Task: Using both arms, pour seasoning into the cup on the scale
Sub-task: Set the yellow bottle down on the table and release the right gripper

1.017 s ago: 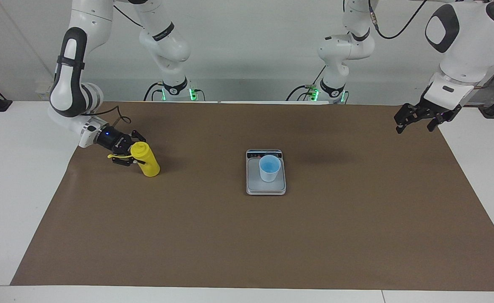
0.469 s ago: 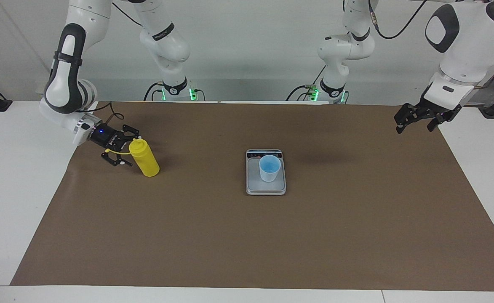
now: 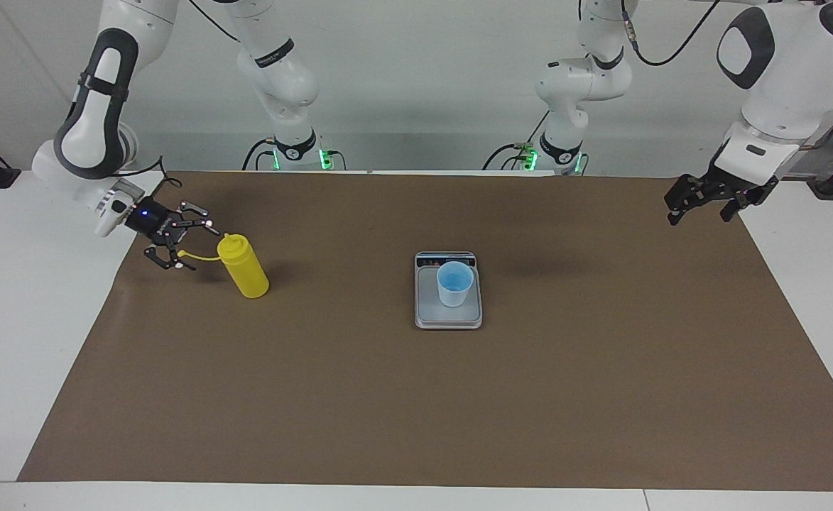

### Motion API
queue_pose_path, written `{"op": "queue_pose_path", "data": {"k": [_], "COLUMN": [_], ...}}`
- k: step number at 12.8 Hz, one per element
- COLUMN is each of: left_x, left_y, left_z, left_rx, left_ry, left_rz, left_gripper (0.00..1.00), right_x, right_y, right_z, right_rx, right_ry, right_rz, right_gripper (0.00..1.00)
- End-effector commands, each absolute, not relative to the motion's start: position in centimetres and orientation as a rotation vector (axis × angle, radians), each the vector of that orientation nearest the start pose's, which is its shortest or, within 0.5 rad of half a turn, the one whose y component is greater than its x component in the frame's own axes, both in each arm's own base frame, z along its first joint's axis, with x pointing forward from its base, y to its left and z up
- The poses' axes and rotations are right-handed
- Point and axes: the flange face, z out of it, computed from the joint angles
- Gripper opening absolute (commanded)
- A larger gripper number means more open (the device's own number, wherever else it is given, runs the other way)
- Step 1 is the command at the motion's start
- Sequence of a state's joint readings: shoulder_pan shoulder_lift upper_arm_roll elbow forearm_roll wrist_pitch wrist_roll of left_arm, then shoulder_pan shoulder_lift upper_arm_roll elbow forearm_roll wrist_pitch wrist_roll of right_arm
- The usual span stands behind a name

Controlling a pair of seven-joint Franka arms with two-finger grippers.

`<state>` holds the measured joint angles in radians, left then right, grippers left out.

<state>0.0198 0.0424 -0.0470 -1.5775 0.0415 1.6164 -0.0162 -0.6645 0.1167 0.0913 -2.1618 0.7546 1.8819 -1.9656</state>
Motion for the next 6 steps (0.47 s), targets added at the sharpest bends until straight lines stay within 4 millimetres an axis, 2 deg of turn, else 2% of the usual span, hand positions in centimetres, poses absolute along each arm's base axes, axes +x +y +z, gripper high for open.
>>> {"op": "queue_pose_path", "data": {"k": [1,3,5,6], "left_x": [56.6,56.6,56.6,56.6], "left_y": [-0.8,-0.8,-0.8,-0.8], "left_z": [60.5,60.5,60.5,60.5], "left_rx": [-3.113,-3.113,-3.113,-3.113], "left_ry": [0.023,0.023,0.023,0.023], "left_rz": [0.011,0.011,0.011,0.011], "left_gripper": [1.00,1.00,1.00,1.00], "right_x": [46.6,46.2,46.6,46.4], "right_y": [-24.0,-23.2,-20.5,-19.8], "right_z": [38.3,41.6,45.0,46.5], "right_rx": [-2.312,-2.437,-2.557,-2.633], "right_ry": [-1.178,-1.095,-1.032,-0.978], "right_rz": [-0.597,-0.479,-0.366,-0.307], "right_gripper": [1.00,1.00,1.00,1.00]}}
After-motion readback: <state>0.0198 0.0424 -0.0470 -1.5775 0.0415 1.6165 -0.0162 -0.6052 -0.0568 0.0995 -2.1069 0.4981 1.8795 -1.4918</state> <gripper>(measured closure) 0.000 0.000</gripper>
